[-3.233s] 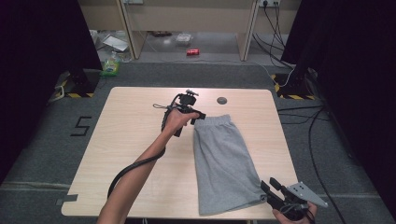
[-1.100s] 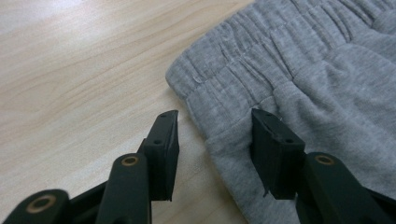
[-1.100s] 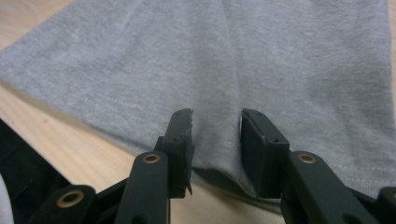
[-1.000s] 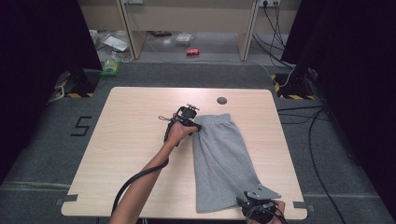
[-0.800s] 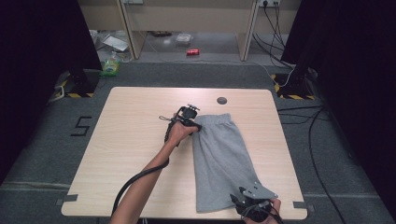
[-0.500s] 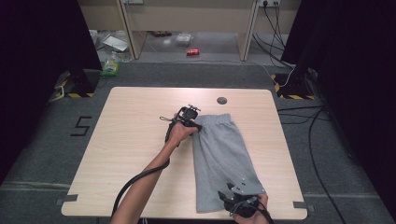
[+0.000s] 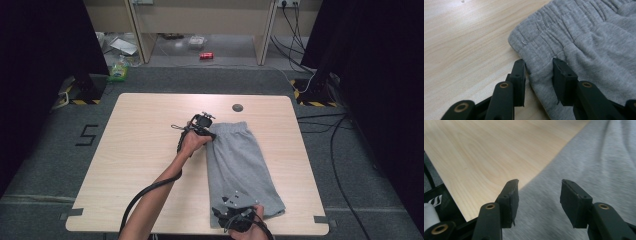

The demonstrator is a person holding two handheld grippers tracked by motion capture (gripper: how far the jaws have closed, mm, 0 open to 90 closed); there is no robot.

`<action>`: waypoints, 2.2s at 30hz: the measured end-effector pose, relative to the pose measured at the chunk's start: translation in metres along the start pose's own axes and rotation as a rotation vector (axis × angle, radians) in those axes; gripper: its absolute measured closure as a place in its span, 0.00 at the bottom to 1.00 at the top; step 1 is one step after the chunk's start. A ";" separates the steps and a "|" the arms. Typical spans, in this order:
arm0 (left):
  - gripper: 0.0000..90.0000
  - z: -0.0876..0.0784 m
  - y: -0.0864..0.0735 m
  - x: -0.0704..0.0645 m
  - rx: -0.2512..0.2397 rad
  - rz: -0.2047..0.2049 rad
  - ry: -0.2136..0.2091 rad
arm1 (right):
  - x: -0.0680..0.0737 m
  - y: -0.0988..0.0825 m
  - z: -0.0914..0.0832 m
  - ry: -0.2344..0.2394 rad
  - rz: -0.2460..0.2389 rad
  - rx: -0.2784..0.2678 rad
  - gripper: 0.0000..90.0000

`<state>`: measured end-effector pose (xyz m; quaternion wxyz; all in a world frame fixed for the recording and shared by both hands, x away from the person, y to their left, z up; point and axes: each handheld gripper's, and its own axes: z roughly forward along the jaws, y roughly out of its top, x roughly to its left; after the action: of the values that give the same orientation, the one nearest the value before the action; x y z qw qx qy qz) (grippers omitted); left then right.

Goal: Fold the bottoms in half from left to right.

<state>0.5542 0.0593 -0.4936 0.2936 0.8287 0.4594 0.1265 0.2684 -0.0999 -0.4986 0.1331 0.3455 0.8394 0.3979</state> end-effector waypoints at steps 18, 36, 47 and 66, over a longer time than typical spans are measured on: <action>0.73 0.000 0.001 0.000 0.007 0.014 -0.002 | 0.015 0.000 0.011 0.016 -0.034 0.036 0.51; 0.74 0.000 0.003 -0.001 0.017 0.034 0.011 | 0.015 -0.002 0.019 0.008 -0.112 0.066 0.90; 0.75 -0.016 -0.010 0.037 0.052 0.070 0.060 | 0.043 0.029 0.062 0.116 -0.144 0.048 0.91; 0.73 -0.041 -0.042 0.103 0.036 0.004 0.046 | 0.087 0.062 0.112 0.230 -0.141 0.024 0.75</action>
<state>0.5622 0.1774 -0.4926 0.2677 0.8317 0.4664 0.1380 0.2906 0.0516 -0.5189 0.0594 0.2395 0.8759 0.4147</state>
